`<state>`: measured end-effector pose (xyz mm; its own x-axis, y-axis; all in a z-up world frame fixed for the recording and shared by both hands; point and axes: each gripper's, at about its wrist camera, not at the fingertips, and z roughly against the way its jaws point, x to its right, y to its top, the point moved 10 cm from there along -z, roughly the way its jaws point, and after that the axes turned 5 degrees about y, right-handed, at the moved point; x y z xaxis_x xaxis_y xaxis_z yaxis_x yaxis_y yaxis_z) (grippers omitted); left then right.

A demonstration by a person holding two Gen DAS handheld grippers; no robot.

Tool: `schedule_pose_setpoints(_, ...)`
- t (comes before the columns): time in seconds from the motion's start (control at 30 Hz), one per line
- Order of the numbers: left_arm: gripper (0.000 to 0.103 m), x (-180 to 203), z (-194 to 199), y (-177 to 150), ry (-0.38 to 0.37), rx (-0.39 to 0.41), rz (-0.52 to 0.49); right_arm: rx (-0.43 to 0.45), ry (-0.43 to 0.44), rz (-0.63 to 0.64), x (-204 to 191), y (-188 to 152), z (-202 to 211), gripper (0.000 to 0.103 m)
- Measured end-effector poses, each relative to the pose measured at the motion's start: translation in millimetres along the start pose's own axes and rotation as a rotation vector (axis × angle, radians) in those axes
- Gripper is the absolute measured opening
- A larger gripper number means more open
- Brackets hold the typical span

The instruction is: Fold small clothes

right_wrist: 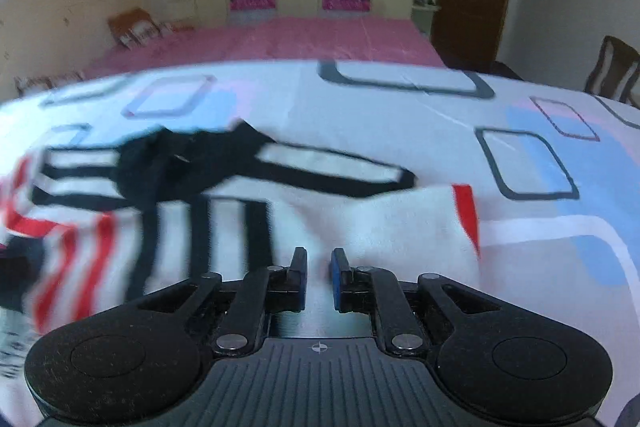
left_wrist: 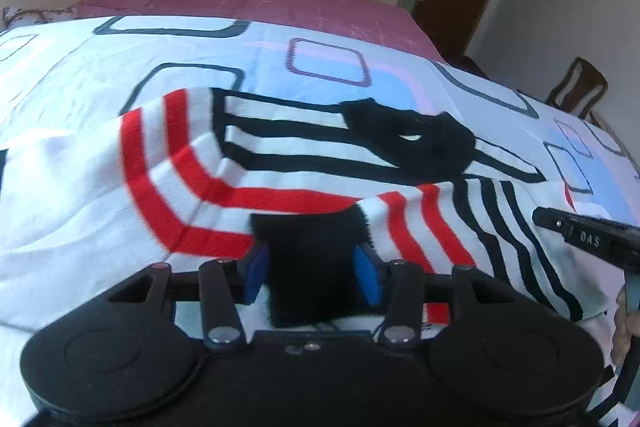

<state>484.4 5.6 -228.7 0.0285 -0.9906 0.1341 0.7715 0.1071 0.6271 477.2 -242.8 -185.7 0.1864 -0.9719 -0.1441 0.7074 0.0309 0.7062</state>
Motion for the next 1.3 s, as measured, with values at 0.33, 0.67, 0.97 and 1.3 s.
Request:
schedule_pose_setpoints(0.33, 0.051, -27, 22, -7, 0.021, 0.003, 0.032, -0.041, 0.043, 0.072, -50, -13, -3, 0.014)
schedule_pose_setpoints(0.67, 0.061, -81, 55, -11, 0.073, 0.03, 0.097, -0.008, 0.12, 0.174, -129, -16, -1, 0.061)
schedule_pose_setpoints(0.97, 0.062, -174, 83, -30, 0.18, 0.026, 0.241, -0.001, 0.165, 0.181, -175, -13, -6, 0.06)
schedule_pose_setpoints(1.3, 0.066, -269, 103, -50, 0.255, 0.023, 0.438, -0.075, 0.137, 0.187, -185, -34, -31, 0.06)
